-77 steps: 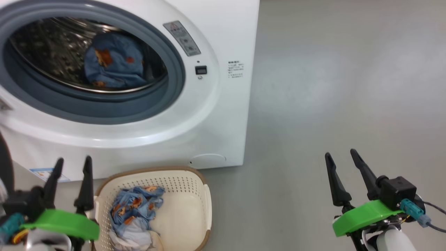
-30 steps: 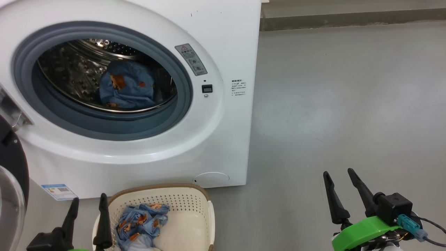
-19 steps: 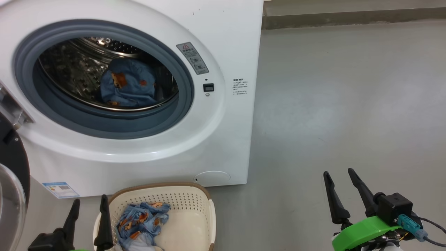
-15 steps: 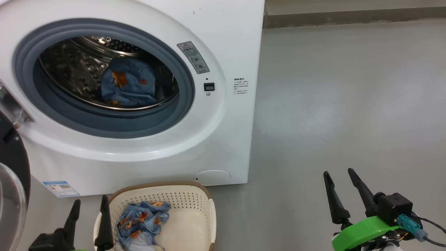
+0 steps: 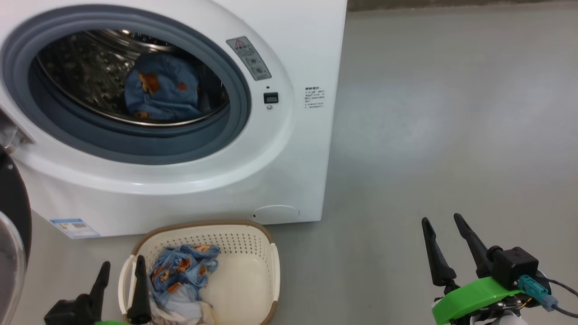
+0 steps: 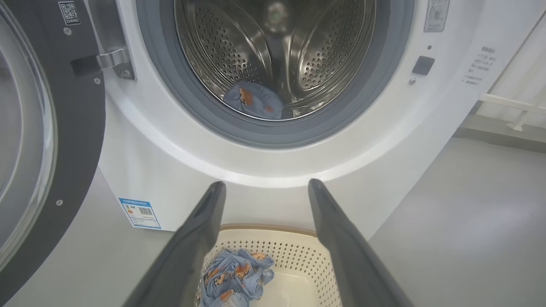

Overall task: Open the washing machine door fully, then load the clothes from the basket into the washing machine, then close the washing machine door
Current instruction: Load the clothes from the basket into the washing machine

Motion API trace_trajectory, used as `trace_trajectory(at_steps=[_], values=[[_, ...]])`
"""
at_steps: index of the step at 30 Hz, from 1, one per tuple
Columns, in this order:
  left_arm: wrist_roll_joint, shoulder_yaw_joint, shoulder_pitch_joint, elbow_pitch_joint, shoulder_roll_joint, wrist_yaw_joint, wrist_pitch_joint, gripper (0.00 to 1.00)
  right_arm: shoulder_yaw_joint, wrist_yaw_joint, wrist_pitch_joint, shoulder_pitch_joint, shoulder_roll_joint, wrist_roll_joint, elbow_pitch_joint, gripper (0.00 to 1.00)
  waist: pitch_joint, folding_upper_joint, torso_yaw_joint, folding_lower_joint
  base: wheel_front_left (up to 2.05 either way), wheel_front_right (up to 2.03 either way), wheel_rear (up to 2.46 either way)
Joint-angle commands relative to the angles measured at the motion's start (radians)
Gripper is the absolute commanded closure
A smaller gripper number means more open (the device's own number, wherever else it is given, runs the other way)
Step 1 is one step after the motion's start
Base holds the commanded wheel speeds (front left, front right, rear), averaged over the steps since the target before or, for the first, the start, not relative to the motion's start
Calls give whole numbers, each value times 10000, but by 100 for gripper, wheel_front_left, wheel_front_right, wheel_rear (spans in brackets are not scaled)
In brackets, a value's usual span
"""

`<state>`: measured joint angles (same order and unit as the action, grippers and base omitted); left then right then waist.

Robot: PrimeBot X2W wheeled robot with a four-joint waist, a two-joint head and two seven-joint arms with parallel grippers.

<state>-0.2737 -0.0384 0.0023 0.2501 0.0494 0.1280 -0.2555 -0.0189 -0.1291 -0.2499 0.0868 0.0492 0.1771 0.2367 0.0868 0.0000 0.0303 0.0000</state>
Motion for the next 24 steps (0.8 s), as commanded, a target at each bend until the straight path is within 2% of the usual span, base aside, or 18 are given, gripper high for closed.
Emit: trace_trajectory(at_steps=[1, 13, 24], values=[[-80, -228, -542, 37, 213, 26, -63, 0, 181, -16, -118, 371, 10, -143, -295, 0, 478, 0, 35, 0, 0, 0, 0], [-525, 638, -2201, 2911, 576, 26, -63, 0, -111, -16, -118, 905, 10, -599, -755, 0, 2691, 0, 4, 0, 0, 0, 0], [-573, 1706, -4861, 6703, 1221, 27, -63, 0, -217, -16, -118, 1498, 10, -858, -1288, 0, 4858, 0, -410, 0, 0, 0, 0]])
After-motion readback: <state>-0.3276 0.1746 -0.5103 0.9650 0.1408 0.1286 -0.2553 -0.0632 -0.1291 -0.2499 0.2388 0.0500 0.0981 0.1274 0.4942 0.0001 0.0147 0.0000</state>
